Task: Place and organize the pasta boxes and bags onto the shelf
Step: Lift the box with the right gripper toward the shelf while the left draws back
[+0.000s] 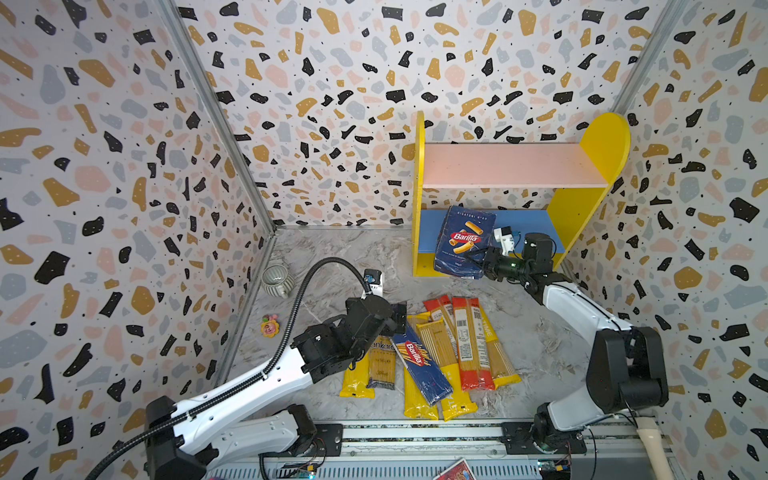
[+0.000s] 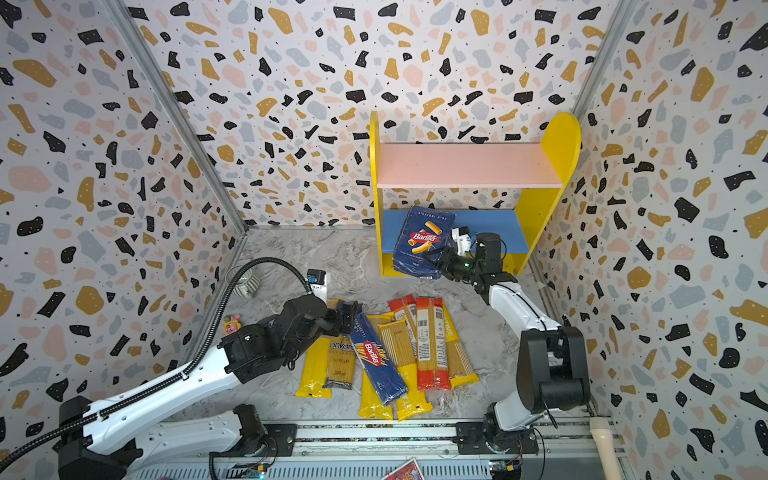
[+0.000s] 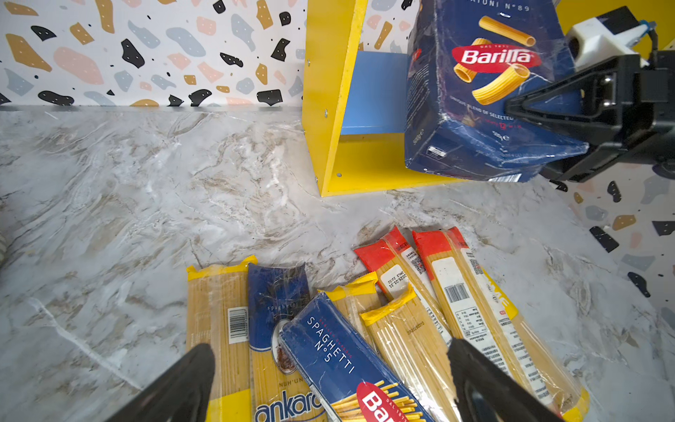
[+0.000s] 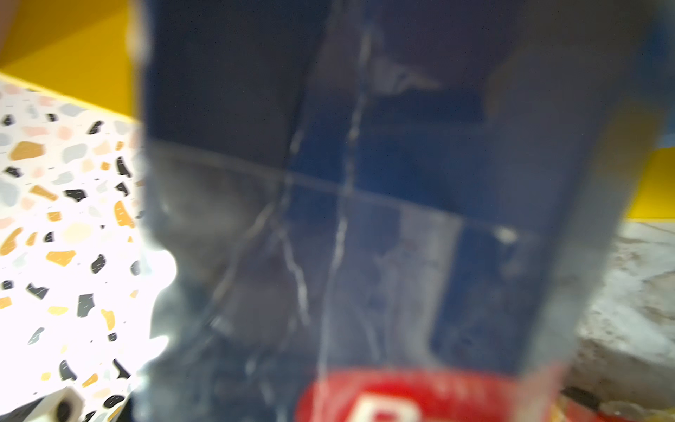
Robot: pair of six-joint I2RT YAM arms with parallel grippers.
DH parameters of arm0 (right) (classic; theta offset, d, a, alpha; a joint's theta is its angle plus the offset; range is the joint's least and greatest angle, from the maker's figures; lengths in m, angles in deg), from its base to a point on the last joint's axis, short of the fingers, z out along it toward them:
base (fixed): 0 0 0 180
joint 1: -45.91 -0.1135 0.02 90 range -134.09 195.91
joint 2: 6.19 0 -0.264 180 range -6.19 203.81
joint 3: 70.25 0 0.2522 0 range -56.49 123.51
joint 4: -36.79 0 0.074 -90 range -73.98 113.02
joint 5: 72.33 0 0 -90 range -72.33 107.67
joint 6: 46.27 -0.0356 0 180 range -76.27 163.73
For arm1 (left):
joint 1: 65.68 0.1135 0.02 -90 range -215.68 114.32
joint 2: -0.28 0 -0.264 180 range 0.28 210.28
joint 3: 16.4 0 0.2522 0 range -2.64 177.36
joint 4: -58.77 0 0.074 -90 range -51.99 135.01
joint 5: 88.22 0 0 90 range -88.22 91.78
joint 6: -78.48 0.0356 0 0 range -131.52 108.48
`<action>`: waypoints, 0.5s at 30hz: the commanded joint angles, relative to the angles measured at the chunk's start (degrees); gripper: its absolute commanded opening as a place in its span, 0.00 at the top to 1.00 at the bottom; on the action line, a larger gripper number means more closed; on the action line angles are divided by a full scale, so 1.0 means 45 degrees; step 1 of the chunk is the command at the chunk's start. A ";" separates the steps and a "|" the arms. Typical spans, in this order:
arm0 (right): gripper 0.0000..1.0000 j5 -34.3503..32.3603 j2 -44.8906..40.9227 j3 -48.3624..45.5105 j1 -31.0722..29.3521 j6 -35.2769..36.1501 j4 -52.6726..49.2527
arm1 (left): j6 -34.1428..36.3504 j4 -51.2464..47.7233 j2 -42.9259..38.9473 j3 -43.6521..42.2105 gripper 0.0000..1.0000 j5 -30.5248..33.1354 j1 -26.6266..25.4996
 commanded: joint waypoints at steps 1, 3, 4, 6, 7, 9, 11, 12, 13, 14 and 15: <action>0.60 0.0122 0.0058 0.1873 0.0111 0.1300 0.0937 | 0.0428 0.0312 0.0080 0.0404 0.00 -0.0401 0.0323; 0.60 0.0205 0.0630 0.2448 0.0223 0.1447 0.0805 | 0.0443 0.0350 0.0109 0.0420 0.01 -0.0620 0.0555; 0.60 0.0297 0.0914 0.2813 0.0292 0.1477 0.0738 | 0.0444 0.0374 0.0096 0.0410 0.00 -0.0786 0.0693; 0.59 0.0477 0.1468 0.3499 0.0364 0.1596 0.0489 | 0.0426 0.0380 0.0069 0.0424 0.00 -0.1061 0.0936; 0.59 0.0498 0.1730 0.3904 0.0383 0.1727 0.0281 | 0.0430 0.0404 0.0034 0.0442 0.00 -0.1176 0.1040; 0.59 0.0534 0.2263 0.4569 0.0380 0.1894 -0.0088 | 0.0424 0.0409 0.0010 0.0451 0.00 -0.1256 0.1175; 0.59 0.0619 0.2978 0.5346 0.0377 0.2002 -0.0565 | 0.0454 0.0451 0.0060 0.0432 0.00 -0.1270 0.1283; 0.59 0.0631 0.3253 0.5648 0.0372 0.2014 -0.0777 | 0.0463 0.0467 0.0085 0.0441 0.01 -0.1311 0.1342; 0.59 0.0716 0.3547 0.5927 0.0384 0.2019 -0.0883 | 0.0479 0.0467 0.0120 0.0442 0.01 -0.1341 0.1403; 0.59 0.0812 0.3868 0.6257 0.0367 0.1996 -0.0949 | 0.0501 0.0453 0.0156 0.0443 0.00 -0.1409 0.1482; 0.58 0.0815 0.4098 0.6497 0.0356 0.1986 -0.1054 | 0.0502 0.0467 0.0185 0.0442 0.00 -0.1442 0.1518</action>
